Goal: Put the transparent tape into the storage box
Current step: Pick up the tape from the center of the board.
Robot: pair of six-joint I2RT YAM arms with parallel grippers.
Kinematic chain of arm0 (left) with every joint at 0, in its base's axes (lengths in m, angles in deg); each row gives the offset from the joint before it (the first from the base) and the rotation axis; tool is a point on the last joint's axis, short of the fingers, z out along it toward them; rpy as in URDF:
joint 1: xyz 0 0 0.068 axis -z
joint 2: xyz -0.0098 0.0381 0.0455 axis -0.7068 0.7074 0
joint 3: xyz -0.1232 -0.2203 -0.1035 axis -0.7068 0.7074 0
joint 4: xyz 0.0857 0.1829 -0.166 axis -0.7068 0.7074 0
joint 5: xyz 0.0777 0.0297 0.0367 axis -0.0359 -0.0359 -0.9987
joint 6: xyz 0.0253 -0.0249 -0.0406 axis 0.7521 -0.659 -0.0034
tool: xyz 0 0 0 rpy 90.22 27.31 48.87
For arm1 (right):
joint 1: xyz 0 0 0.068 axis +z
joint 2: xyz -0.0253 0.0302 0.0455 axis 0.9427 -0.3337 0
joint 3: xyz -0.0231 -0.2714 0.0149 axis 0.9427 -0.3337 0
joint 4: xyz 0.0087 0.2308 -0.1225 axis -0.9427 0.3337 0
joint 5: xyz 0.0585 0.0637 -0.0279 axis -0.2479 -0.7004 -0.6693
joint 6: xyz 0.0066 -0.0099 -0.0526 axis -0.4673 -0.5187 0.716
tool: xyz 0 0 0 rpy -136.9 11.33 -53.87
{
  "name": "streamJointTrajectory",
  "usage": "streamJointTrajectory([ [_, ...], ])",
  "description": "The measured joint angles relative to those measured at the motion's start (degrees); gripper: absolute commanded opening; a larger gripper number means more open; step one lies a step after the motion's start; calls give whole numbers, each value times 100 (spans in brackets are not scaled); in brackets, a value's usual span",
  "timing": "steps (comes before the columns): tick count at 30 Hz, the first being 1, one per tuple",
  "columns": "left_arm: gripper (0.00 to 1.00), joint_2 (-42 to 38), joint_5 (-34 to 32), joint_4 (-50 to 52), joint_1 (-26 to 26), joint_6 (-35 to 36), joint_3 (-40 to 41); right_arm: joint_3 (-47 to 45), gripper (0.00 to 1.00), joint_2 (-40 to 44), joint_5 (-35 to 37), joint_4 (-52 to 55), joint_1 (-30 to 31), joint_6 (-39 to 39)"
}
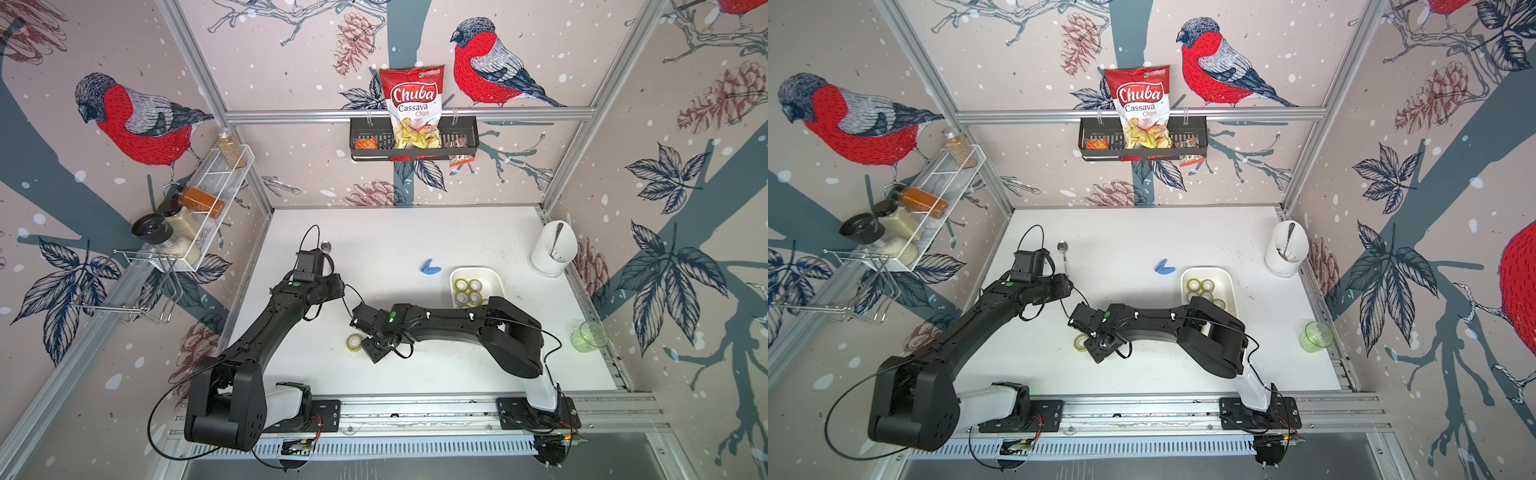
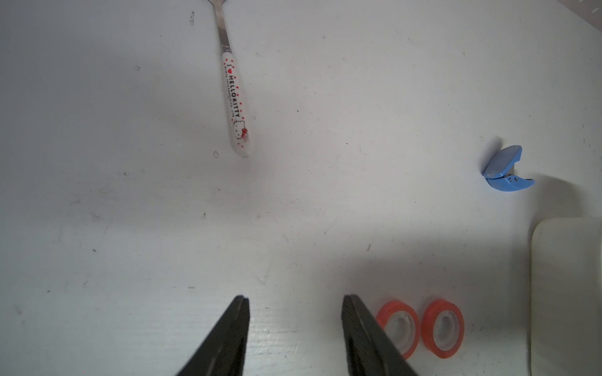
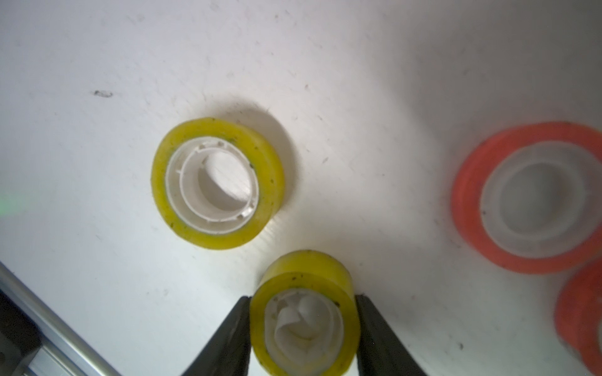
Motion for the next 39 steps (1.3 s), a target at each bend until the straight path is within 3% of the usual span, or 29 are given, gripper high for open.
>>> streamJointTrajectory([
  [17, 50, 74, 195, 2, 31, 111, 7, -557, 52, 975, -155, -28, -365, -365],
  [39, 49, 61, 778, -415, 1296, 146, 35, -1508, 52, 2441, -643, -238, -1943, -1147],
])
